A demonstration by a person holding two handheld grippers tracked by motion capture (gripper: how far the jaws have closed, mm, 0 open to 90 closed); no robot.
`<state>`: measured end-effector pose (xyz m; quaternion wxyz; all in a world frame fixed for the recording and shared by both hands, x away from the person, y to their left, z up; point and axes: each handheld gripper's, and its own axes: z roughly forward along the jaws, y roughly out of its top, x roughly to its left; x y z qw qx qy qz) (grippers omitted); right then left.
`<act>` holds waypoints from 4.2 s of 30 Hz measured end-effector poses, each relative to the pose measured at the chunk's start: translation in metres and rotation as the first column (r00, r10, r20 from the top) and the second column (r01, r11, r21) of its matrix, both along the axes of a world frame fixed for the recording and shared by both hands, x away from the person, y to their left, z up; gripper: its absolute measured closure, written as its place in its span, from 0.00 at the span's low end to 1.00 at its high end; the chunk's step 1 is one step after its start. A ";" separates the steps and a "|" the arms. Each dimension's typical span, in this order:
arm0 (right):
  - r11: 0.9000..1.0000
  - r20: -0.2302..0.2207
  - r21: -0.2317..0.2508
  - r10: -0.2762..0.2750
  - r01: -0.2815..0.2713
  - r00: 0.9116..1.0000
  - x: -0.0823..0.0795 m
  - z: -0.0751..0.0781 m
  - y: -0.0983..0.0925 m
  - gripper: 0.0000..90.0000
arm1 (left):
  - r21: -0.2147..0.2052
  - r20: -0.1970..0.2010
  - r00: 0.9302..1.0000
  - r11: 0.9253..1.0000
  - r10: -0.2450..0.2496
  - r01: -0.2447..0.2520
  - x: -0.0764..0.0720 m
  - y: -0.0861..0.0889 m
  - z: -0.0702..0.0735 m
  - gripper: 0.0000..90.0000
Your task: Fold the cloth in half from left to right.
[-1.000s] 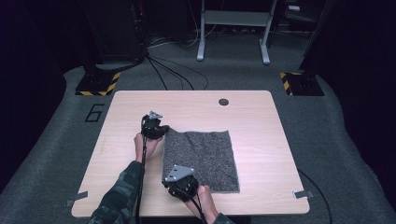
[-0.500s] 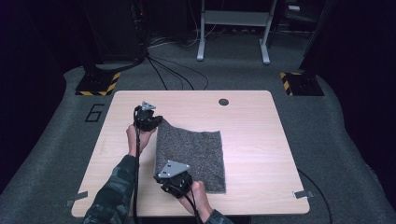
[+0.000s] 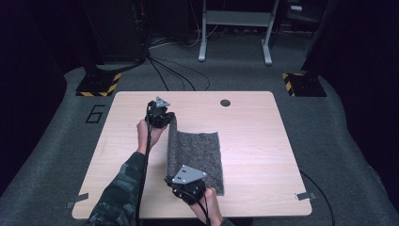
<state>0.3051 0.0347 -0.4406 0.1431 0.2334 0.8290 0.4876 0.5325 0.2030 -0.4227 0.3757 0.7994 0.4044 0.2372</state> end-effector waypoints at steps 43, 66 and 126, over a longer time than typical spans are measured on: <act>0.974 -0.100 -0.097 -0.213 0.203 0.972 -0.011 -0.042 -0.084 0.96 | 0.077 -0.086 0.984 0.984 -0.156 0.163 0.017 -0.107 -0.051 0.99; 0.961 -0.095 -0.104 -0.266 0.256 0.959 -0.016 -0.046 -0.098 0.95 | 0.077 -0.087 0.980 0.980 -0.178 0.184 0.018 -0.122 -0.052 0.98; 0.887 -0.193 -0.249 -0.438 0.388 0.878 0.044 -0.077 -0.119 0.33 | 0.099 -0.168 0.983 0.994 0.071 -0.055 0.014 -0.039 -0.083 0.12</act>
